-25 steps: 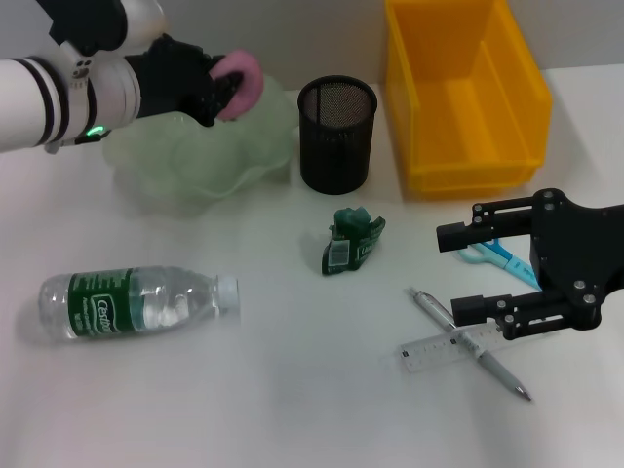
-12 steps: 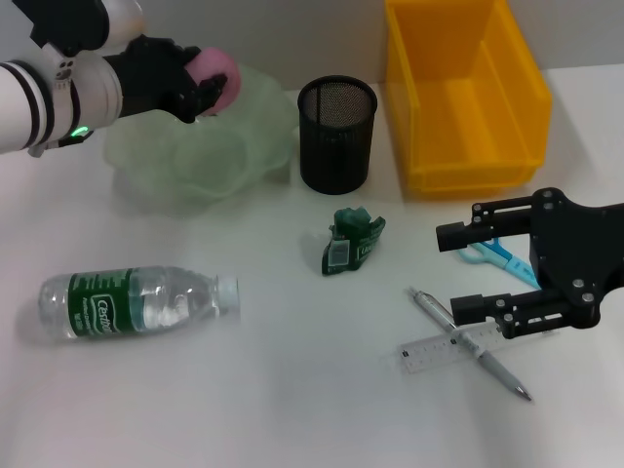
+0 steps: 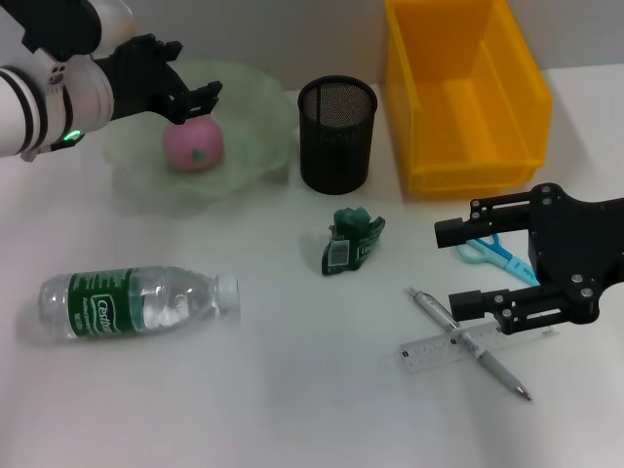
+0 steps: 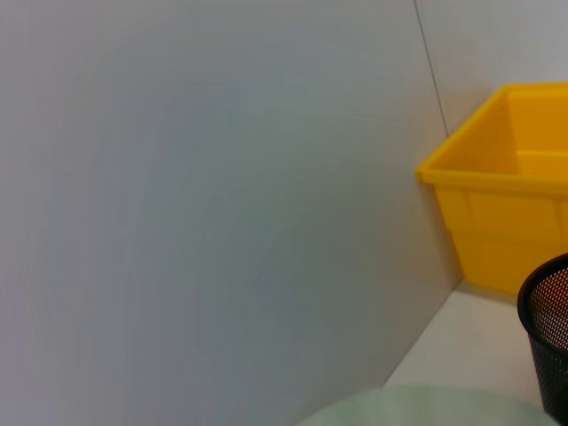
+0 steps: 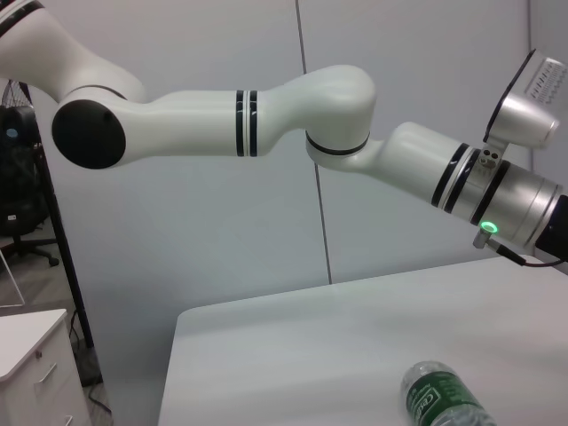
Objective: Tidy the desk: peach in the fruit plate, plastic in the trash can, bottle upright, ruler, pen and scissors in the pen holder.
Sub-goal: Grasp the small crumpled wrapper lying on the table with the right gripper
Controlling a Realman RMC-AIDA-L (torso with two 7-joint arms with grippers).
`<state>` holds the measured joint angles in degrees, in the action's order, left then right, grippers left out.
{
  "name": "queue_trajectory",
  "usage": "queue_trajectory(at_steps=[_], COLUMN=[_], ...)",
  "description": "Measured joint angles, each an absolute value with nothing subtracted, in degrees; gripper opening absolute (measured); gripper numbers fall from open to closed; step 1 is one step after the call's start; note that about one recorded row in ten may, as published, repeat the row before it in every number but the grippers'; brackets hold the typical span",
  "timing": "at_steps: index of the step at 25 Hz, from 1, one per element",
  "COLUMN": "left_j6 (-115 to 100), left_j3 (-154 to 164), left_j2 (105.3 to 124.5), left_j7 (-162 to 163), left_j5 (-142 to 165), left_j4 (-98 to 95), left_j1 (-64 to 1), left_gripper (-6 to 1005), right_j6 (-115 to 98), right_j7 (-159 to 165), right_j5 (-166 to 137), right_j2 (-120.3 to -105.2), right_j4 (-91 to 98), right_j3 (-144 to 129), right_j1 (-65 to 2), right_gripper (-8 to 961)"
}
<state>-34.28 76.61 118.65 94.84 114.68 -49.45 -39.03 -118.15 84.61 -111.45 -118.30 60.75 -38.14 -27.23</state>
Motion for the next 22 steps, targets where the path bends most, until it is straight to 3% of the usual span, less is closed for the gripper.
queue_trajectory(at_steps=[11,15,22], left_j6=[-38.0,-47.3,-61.5], left_j3=[77.9,74.3,65.6], left_j2=[118.57,118.21,118.2], left_j7=[94.6,93.5,91.4], left_j5=[109.3,103.9,101.9], left_j4=[-61.1,-66.1,-64.8], left_j1=[-30.0,-25.1,-22.9], left_gripper=[681,676,673], right_j6=[-118.4,-118.3,-118.7], right_j7=[84.6,85.0,85.5], right_j5=[-110.6,-110.2,-110.1], right_j2=[-118.31,-118.43,-118.38], right_j4=[61.5,62.3,63.6], right_j3=[-37.6,-37.5,-37.3], right_j1=[-27.4,-27.6,-27.9], right_gripper=[699,699,699])
